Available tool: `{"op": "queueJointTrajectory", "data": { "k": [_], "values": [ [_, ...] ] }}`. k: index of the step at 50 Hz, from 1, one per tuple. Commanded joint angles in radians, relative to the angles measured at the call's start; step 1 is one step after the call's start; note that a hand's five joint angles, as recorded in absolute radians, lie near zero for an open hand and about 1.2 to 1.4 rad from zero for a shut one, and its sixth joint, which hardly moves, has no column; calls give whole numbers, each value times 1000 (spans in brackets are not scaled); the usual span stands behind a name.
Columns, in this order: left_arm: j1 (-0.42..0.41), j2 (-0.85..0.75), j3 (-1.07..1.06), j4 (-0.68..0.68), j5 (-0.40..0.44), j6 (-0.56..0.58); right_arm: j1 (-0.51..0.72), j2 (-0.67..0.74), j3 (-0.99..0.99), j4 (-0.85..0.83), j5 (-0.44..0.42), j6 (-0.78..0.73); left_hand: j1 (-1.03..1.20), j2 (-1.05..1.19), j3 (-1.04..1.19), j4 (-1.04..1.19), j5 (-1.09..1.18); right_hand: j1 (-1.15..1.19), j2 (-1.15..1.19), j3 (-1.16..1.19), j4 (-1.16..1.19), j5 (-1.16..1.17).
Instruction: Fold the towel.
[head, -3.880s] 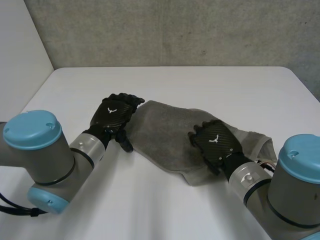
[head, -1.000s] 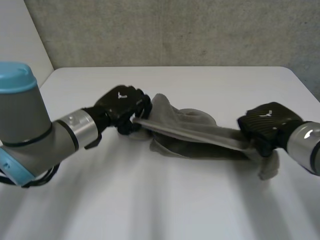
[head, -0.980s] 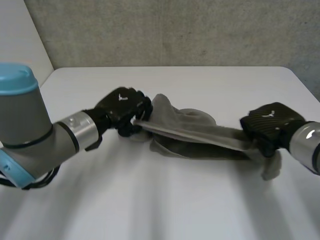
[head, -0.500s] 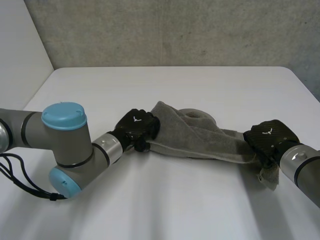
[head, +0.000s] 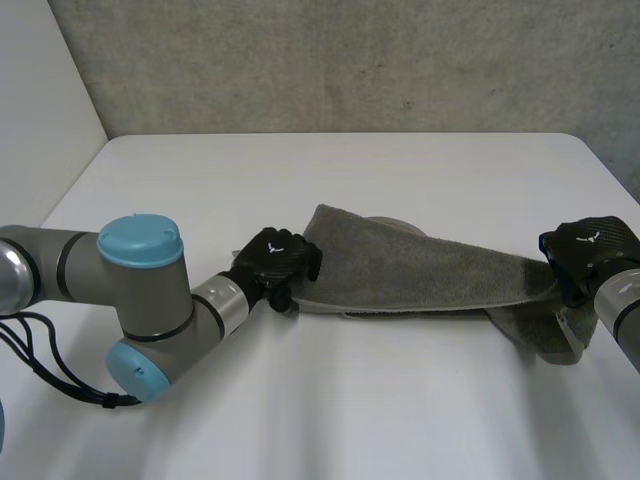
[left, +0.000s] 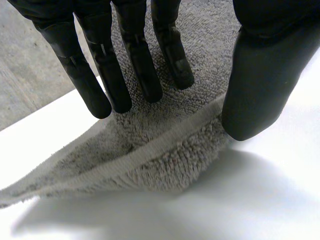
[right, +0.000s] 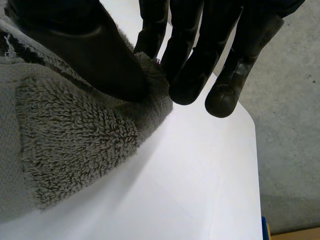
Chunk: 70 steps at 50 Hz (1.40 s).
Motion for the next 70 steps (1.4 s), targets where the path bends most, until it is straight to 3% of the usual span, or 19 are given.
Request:
{"op": "queueJointTrajectory", "data": {
  "k": [1, 8, 13, 15, 24, 29, 32, 34, 37, 39, 45, 49, 53, 55, 56, 61, 63, 66, 70],
  "values": [
    [0, -38, 12, 0, -7, 7, -4, 3, -1, -28, -1, 0, 16, 15, 15, 9, 16, 67, 90, 56, 58, 62],
    [1, -51, 22, -6, -9, 22, -30, 3, 0, -36, -3, 0, 122, 121, 120, 115, 122, 67, 90, 56, 58, 62],
    [1, -51, 24, -11, -9, 44, -30, 6, 0, -44, -3, 2, 321, 321, 320, 314, 321, 67, 90, 56, 58, 62],
    [3, -43, 25, -11, -10, 68, -30, 5, 2, -50, -3, 2, 520, 519, 519, 513, 520, 67, 90, 56, 58, 62],
    [20, 71, 2, -20, -12, 73, -26, -23, 2, -51, -12, 3, 521, 520, 519, 514, 521, 67, 90, 56, 58, 62],
    [24, 169, -22, -23, -12, 62, -23, -126, 3, -36, -32, -1, 521, 520, 519, 514, 521, 67, 90, 56, 58, 62],
    [29, 227, -54, -34, -10, 65, -21, -164, 0, 32, -77, -12, 521, 520, 519, 514, 521, 67, 90, 56, 58, 62],
    [35, 271, -86, -72, -7, 77, -30, -175, -26, 218, -135, -20, 521, 520, 519, 514, 521, 67, 90, 56, 58, 62],
    [41, 290, -90, -127, -10, 84, -30, -173, -46, 331, -164, -33, 521, 520, 519, 514, 521, 67, 90, 56, 58, 62],
    [63, 296, -64, -324, -4, 102, -36, -152, -84, 483, -204, -88, 521, 520, 519, 514, 521, 67, 90, 56, 58, 62],
    [77, 219, 10, -403, -15, 191, -41, -49, -144, 473, -185, -222, 521, 520, 519, 514, 521, 67, 90, 56, 58, 62],
    [86, 117, 152, -399, -23, 268, -6, 105, -271, 403, -150, -265, 521, 520, 519, 514, 521, 67, 90, 56, 58, 62],
    [80, 46, 303, -374, -32, 248, 79, 192, -402, 291, -139, -267, 521, 520, 519, 514, 521, 67, 90, 56, 58, 62],
    [74, -9, 477, -333, -68, 194, 140, 222, -530, 137, -130, -264, 521, 520, 519, 514, 521, 67, 90, 56, 58, 62],
    [74, -9, 478, -333, -69, 194, 140, 222, -530, 136, -130, -264, 521, 520, 519, 514, 521, 67, 90, 56, 58, 62],
    [72, -55, 742, -215, -187, 105, 151, 210, -679, -229, -92, -239, 521, 520, 519, 514, 521, 67, 90, 56, 58, 62],
    [72, -63, 885, -143, -239, 68, 151, 180, -739, -475, -57, -161, 521, 520, 519, 514, 521, 67, 90, 56, 58, 62],
    [72, -55, 987, -82, -251, 44, 158, 134, -791, -605, -46, -66, 521, 520, 519, 514, 521, 67, 90, 56, 58, 62],
    [72, -41, 1039, -43, -247, 18, 148, 143, -886, -548, -57, -27, 521, 520, 519, 514, 521, 67, 90, 56, 58, 62]
  ]
}}
